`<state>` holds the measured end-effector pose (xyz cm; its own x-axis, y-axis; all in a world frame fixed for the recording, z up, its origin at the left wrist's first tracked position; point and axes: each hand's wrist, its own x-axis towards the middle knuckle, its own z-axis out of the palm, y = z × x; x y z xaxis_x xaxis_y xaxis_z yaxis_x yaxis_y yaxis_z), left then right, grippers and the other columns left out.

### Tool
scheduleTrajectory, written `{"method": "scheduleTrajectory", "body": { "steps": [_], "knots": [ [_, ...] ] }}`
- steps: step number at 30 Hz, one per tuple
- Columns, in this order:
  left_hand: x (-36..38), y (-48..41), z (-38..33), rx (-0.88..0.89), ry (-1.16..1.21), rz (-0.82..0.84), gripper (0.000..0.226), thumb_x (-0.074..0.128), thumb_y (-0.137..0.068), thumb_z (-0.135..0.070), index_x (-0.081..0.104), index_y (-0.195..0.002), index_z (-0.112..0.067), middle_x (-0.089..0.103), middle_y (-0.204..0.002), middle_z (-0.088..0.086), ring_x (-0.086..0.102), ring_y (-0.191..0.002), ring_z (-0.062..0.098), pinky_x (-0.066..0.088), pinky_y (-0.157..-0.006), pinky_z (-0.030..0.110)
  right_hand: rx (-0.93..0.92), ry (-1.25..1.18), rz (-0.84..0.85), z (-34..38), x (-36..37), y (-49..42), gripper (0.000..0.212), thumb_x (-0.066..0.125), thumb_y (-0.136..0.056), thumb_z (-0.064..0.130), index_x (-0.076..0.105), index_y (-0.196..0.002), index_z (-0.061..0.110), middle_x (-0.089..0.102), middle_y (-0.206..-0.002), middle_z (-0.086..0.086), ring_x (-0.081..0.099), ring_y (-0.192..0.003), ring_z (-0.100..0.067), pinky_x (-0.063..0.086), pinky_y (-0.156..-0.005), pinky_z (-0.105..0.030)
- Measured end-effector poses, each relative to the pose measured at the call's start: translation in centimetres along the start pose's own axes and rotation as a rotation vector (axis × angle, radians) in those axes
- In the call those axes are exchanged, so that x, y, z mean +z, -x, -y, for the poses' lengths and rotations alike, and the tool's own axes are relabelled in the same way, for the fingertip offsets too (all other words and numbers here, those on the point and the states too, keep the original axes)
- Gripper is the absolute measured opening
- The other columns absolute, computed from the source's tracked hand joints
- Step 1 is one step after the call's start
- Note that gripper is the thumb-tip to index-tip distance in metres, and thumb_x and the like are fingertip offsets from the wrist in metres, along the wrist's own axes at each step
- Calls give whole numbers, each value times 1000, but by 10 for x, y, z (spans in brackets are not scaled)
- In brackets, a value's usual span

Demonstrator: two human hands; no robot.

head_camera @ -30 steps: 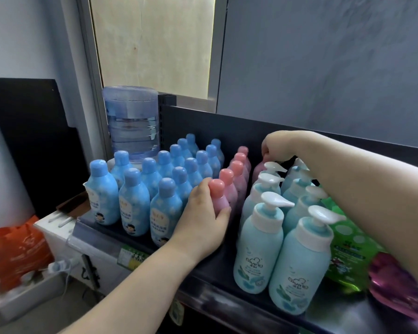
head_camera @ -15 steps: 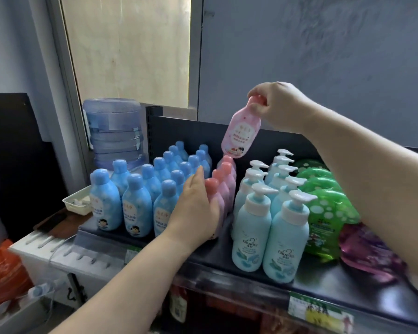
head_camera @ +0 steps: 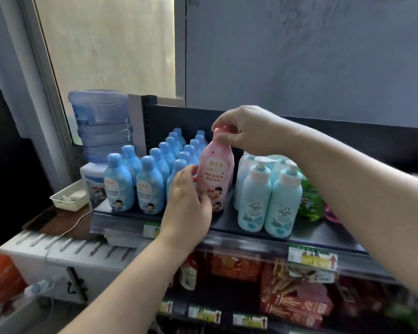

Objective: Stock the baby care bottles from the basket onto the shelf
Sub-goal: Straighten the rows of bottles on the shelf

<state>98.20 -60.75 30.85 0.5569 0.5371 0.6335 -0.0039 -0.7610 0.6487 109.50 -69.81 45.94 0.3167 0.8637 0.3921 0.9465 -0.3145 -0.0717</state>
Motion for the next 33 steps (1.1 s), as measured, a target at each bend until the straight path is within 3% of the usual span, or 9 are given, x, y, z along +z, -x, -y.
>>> {"method": "scheduleTrajectory", "body": {
  "steps": [5, 9, 14, 17, 19, 22, 26, 29, 33],
  "knots": [
    [1, 18, 11, -19, -40, 151, 46, 53, -91, -6, 40, -135, -11, 41, -130, -4, 42, -123, 9, 21, -91, -4, 35, 86, 75, 6, 36, 9, 30, 53, -95, 28, 63, -118, 12, 64, -108, -2, 54, -102, -19, 30, -73, -20],
    [6, 24, 19, -34, -56, 255, 49, 49, -93, -11, 36, -141, -12, 38, -140, -2, 42, -122, 7, 27, -89, 5, 67, 126, 134, 8, 55, 14, 29, 51, -96, 26, 63, -115, 8, 64, -113, -11, 53, -110, -28, 20, -65, -18],
    [11, 24, 21, -53, -22, 275, 53, 50, -93, -11, 32, -142, -13, 34, -140, -2, 40, -126, 11, 30, -95, 11, 104, 129, 150, 9, 66, 19, 26, 50, -97, 26, 62, -110, 7, 62, -108, -12, 53, -107, -28, 22, -68, -23],
    [15, 27, 20, -26, -34, 230, 51, 52, -92, -13, 34, -139, -12, 35, -135, 1, 41, -123, 17, 36, -100, 22, 128, 95, 150, 5, 64, 19, 35, 59, -92, 36, 61, -116, 11, 61, -114, -11, 56, -96, -26, 33, -71, -27],
    [18, 32, 14, 4, -33, 208, 46, 55, -91, -14, 38, -134, -15, 38, -127, -1, 47, -113, 18, 43, -93, 25, 117, 72, 76, -1, 57, 22, 39, 64, -89, 39, 63, -119, 14, 63, -113, -8, 58, -95, -23, 39, -76, -26],
    [28, 35, 1, 124, -47, 226, 46, 61, -89, -18, 41, -130, -15, 44, -120, 0, 52, -103, 18, 49, -86, 29, 112, 22, -147, -12, 35, 25, 23, 62, -90, 21, 70, -109, 11, 69, -99, -6, 61, -88, -20, 44, -83, -26],
    [49, 31, -16, 111, -73, 346, 67, 57, -92, -29, 18, -147, -20, 29, -143, -1, 41, -127, 16, 43, -98, 27, 243, 51, -89, -44, 11, 22, 25, 54, -91, 11, 72, -109, 13, 70, -109, -2, 62, -102, -19, 42, -83, -19],
    [67, 25, -28, 76, -89, 382, 83, 54, -93, -30, -5, -150, -25, 11, -153, -2, 30, -138, 19, 40, -106, 36, 294, 99, -10, -73, 10, 10, 29, 50, -91, 9, 72, -110, 13, 68, -116, -1, 61, -108, -21, 44, -90, -23],
    [84, 14, -34, -7, -123, 368, 85, 47, -96, -33, -21, -147, -30, -6, -159, -5, 28, -139, 25, 38, -103, 39, 288, 124, 135, -96, 15, -9, 37, 48, -94, 12, 63, -126, 22, 65, -113, 0, 57, -94, -18, 40, -80, -20]
  ]
}}
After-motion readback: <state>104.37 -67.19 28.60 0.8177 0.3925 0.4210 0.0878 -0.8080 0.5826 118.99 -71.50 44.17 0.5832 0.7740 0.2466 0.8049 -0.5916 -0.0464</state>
